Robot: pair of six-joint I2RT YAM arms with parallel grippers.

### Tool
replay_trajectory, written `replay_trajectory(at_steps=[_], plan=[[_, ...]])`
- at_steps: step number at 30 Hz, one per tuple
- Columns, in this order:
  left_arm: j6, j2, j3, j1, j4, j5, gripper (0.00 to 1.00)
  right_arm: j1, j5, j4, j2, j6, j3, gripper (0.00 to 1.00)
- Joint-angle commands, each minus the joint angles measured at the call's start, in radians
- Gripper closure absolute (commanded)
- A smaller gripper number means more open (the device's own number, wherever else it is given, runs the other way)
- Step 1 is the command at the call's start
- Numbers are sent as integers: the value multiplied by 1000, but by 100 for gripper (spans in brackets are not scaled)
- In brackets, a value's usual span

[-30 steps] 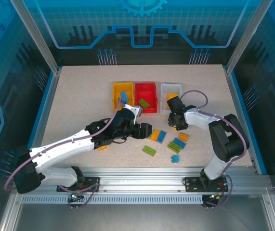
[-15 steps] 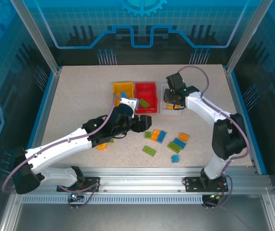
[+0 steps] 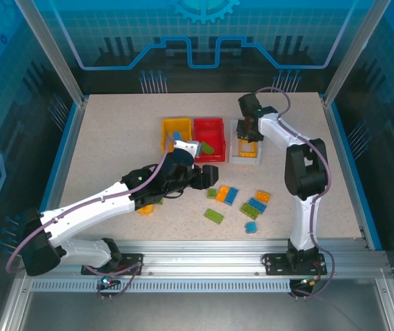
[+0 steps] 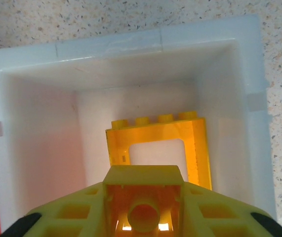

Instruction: Sort the legos into containers by color

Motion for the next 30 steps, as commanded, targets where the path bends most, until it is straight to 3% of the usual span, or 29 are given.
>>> replay_trajectory(at_steps=[1, 4, 7, 12, 17, 20, 25, 27, 30], plan=[[-16, 6, 34, -7, -12, -13, 28, -9, 13, -67, 32, -16, 46, 58], [-18, 1, 33, -7, -31, -22, 28, 0, 13, -50, -5, -21, 31, 48], [-31, -6, 23, -7, -49, -33, 28, 15, 16, -36, -59, -25, 16, 46], [-71, -23, 7, -7, -111, -79, 30, 47, 23, -32, -155, -25, 10, 51], [-212, -66, -7, 51, -342, -208, 31, 122, 22, 40, -324, -39, -94, 52], [-292, -105, -71, 208, -455, -154, 31, 217, -45, 183, -469, -92, -256, 50], [-278, -124, -190, 528, -470, 2, 27, 431, -333, 502, -677, -176, -567, 34], [-273, -101, -212, 616, -455, 23, 21, 514, -394, 571, -708, -163, -632, 31], [-261, -34, -240, 739, -394, 85, 19, 636, -412, 627, -728, -145, -680, 26]])
